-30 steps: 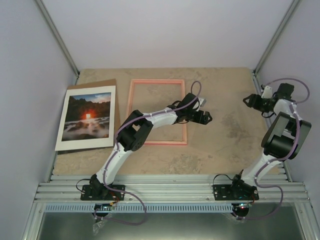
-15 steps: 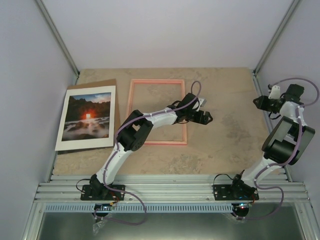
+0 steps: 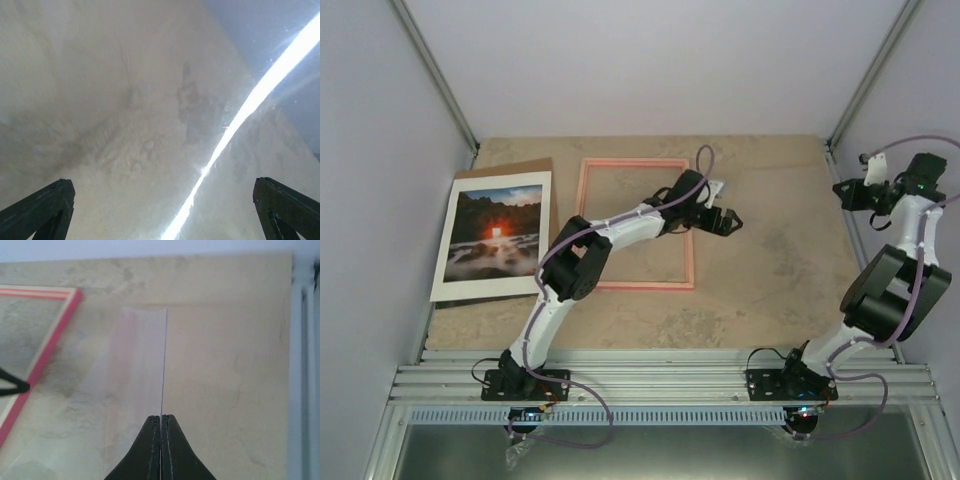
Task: Put the photo into the frame
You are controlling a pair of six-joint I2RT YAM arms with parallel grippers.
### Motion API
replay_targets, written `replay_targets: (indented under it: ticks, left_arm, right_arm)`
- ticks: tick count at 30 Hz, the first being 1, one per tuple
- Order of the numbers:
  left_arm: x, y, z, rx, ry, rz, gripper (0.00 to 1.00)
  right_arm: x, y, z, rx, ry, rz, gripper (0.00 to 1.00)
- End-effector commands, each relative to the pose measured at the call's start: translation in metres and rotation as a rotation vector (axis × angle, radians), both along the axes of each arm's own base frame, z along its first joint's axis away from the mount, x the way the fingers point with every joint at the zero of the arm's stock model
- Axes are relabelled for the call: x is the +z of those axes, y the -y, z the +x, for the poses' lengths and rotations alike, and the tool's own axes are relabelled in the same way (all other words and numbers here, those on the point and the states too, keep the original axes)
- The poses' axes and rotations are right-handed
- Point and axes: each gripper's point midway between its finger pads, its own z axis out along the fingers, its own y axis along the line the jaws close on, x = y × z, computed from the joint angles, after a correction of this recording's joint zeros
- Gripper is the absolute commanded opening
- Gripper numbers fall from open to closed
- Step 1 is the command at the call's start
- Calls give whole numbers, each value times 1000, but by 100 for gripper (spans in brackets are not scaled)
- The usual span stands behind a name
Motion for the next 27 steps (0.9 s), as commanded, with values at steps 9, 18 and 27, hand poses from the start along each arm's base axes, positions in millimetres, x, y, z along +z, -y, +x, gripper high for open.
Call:
replay_targets:
  ticks: [9, 18, 27]
  left_arm:
    - [172, -78, 8, -89, 379, -93, 99]
    - [221, -130, -16, -121, 517, -169, 99]
    - [275, -150, -34, -137, 608, -230, 99]
  right_arm:
    - [218, -93, -88, 395, 663, -356, 1]
    - [301, -151, -142, 603, 922, -284, 1]
    - [352, -185, -175, 777, 997, -122, 1]
